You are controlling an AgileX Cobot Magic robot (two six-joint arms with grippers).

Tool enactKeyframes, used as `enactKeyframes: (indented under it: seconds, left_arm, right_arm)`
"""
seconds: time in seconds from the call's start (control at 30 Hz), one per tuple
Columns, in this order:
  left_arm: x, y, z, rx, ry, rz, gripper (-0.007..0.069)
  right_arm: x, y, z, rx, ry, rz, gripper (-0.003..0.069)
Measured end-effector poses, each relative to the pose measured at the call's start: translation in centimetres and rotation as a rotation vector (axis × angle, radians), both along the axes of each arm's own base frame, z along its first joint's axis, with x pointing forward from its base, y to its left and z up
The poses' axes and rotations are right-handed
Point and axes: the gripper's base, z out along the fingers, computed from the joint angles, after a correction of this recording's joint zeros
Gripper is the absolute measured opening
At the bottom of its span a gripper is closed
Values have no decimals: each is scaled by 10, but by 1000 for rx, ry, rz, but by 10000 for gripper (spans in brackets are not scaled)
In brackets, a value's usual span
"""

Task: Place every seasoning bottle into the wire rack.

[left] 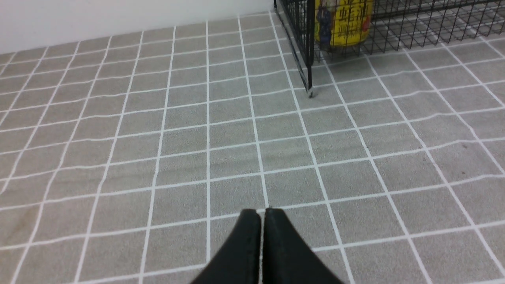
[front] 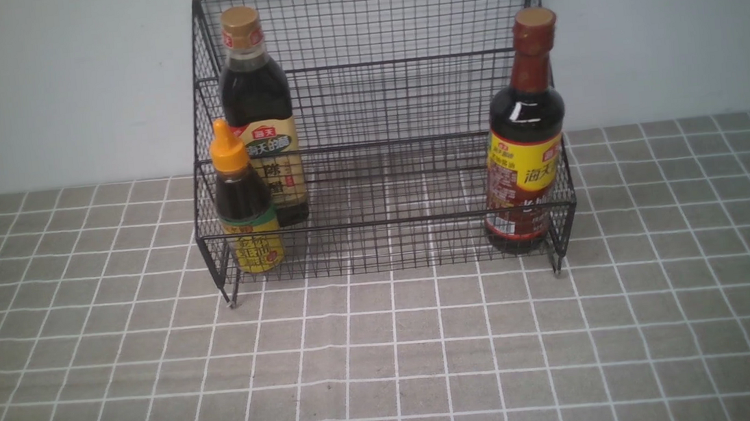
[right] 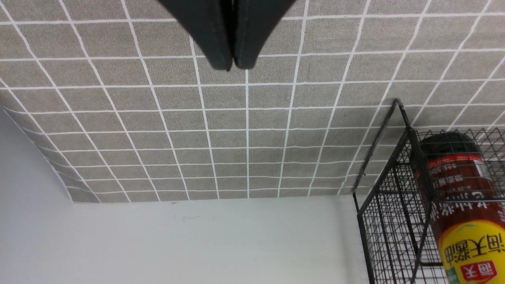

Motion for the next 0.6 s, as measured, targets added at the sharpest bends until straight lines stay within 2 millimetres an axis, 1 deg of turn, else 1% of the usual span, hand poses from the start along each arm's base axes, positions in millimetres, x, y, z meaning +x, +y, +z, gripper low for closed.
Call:
enactKeyframes:
  seconds: [0.6]
  left_arm:
    - [0,0,0,-1,-8,0,-7]
  right_arm:
    - [0,0,0,0,0,0,-14]
